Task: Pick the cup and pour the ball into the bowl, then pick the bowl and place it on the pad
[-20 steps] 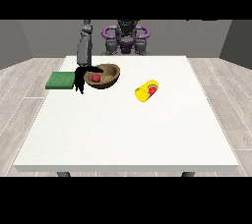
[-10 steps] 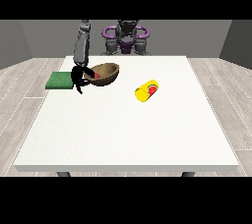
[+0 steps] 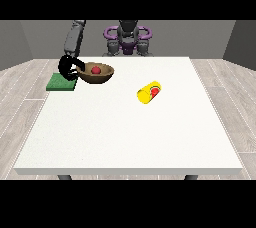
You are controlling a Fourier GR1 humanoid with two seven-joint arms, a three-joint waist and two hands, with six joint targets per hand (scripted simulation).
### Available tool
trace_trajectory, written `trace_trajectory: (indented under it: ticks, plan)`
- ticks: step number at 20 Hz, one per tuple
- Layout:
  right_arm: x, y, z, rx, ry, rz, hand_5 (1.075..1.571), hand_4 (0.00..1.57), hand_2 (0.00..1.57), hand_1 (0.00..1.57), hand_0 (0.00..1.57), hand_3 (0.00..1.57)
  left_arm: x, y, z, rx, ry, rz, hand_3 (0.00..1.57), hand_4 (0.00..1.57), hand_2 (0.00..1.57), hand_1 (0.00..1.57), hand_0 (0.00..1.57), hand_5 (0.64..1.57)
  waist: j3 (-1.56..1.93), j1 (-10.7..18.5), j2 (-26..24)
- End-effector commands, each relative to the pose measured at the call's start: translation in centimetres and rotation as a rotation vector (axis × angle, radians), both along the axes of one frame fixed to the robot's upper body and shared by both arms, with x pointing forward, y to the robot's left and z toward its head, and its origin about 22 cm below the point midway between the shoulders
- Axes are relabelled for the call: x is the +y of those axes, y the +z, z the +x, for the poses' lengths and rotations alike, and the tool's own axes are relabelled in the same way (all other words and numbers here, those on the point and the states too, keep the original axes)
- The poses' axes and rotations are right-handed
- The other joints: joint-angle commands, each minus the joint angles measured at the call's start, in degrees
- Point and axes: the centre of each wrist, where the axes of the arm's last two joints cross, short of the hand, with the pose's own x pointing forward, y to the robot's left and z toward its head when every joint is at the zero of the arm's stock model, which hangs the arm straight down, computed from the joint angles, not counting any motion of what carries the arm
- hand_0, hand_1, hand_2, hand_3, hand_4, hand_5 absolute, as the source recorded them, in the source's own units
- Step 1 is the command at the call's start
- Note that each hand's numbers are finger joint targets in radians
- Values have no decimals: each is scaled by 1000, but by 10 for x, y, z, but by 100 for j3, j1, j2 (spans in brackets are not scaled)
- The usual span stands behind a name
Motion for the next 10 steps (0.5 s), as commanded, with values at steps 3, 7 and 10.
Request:
trace_trajectory:
  ticks: [3, 7, 10]
  plan:
    - [-18, 33, 8, 61, 44, -52, 1558, 1167, 1571, 1571, 1571, 944, 37, -17, -17, 50, 101, 2, 0, 0, 0, 0, 0, 1571, 14, -581, -360]
    - [-92, 51, -14, -1, 9, -98, 1568, 1160, 1571, 1571, 1571, 1149, 17, 3, -11, -30, 40, -20, 0, 0, 0, 0, 0, 1571, 25, -310, 130]
    - [-97, 49, -17, 0, -12, -126, 1566, 1139, 1571, 1571, 1571, 1089, 15, 7, -13, -55, 49, 0, 0, 0, 0, 0, 0, 1571, 25, -195, 244]
